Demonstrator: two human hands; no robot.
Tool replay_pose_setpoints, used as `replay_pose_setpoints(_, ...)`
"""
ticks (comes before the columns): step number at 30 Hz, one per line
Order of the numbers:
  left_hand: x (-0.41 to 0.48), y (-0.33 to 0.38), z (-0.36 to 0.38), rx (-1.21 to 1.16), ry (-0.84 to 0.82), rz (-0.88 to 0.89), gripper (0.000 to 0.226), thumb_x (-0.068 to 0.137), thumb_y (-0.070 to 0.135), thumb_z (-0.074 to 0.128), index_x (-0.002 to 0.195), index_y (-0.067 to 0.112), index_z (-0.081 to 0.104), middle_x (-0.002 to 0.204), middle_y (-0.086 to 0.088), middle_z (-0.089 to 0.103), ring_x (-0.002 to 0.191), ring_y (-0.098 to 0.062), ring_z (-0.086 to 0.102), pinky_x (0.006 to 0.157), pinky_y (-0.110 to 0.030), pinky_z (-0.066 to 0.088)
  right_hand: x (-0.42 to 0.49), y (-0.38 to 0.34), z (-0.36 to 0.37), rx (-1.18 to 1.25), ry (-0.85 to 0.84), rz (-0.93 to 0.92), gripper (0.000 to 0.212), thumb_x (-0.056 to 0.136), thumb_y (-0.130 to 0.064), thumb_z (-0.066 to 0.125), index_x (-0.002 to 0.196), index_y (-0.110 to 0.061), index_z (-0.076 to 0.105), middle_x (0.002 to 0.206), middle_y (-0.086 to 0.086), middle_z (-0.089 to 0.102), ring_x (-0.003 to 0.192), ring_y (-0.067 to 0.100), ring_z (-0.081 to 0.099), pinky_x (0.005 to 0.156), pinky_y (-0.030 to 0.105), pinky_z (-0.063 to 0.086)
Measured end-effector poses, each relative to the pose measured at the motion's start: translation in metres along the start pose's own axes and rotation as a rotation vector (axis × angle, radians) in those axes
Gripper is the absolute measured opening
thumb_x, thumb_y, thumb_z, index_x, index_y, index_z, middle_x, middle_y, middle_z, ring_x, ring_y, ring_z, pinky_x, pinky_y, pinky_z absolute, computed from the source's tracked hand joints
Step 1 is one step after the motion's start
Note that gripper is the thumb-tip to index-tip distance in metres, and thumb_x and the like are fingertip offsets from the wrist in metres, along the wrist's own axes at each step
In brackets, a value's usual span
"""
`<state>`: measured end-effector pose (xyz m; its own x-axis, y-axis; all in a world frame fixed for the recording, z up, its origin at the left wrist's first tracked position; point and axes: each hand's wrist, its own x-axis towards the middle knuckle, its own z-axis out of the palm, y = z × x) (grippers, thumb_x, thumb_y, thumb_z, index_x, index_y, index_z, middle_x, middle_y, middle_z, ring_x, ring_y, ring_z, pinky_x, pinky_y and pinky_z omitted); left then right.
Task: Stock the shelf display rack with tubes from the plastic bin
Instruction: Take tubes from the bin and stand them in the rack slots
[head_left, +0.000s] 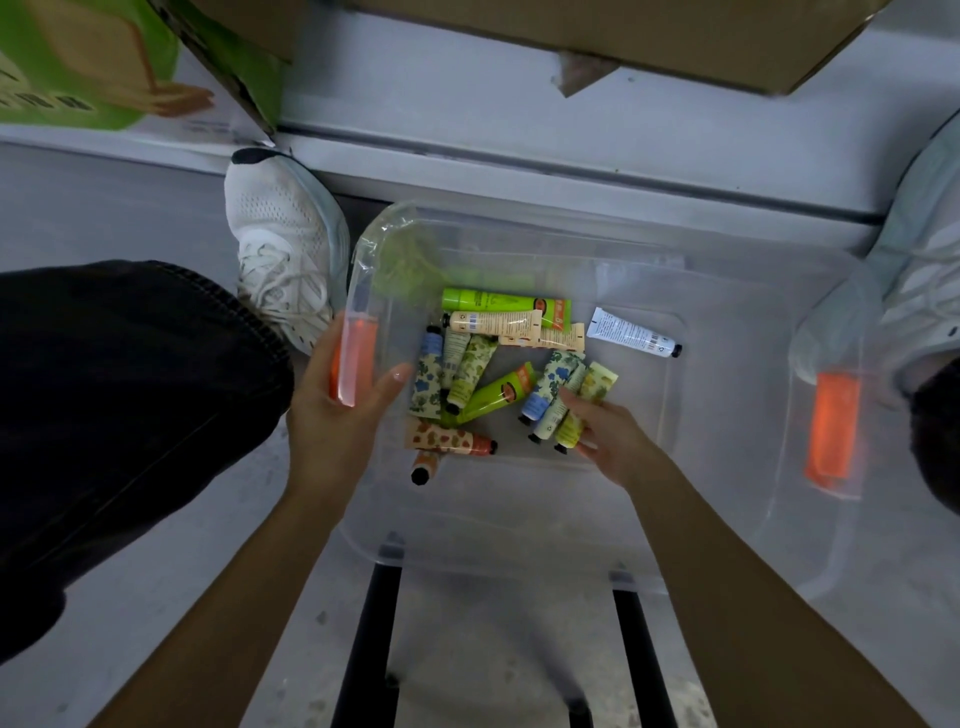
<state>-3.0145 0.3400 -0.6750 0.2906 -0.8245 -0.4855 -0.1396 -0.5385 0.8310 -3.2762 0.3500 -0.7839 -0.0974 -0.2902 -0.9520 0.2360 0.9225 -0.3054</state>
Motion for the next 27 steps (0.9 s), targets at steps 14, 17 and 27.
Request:
replay_pose_setpoints(14,-0.003,0.001,0.000,0.033,-0.007,0.000,0.078,0.062,0.052,0.076,0.134,0.035,0.050,0.124,0.012,0.059,0.116,-0.014,0.059,0.091,-0.049,0.054,0.014,-0.017,0.077,0.154,0.192,-0.005,0.078,0.039,-0.042,0.088,0.105,-0.008,0.064,0.097,0.015,0.069,0.086,0.032,0.064,0.069,0.039,0.053)
replay_pose_setpoints(17,-0.003,0.003,0.000,0.045,-0.006,-0.002,0.078,0.062,0.052,0.076,0.134,0.036,0.050,0.123,0.012,0.059,0.114,-0.014,0.060,0.091,-0.048,0.054,0.014,-0.016,0.077,0.151,0.154,0.033,0.087,0.035,-0.043,0.085,0.111,-0.008,0.063,0.095,0.014,0.069,0.080,0.034,0.066,0.064,0.039,0.055)
replay_pose_setpoints(27,-0.004,0.007,0.001,0.097,0.003,0.013,0.082,0.060,0.058,0.074,0.134,0.038,0.048,0.123,0.013,0.059,0.114,-0.015,0.060,0.092,-0.045,0.054,0.011,-0.020,0.083,0.184,0.151,0.033,0.084,0.033,-0.035,0.086,0.109,-0.008,0.062,0.099,0.016,0.069,0.086,0.033,0.068,0.060,0.038,0.057)
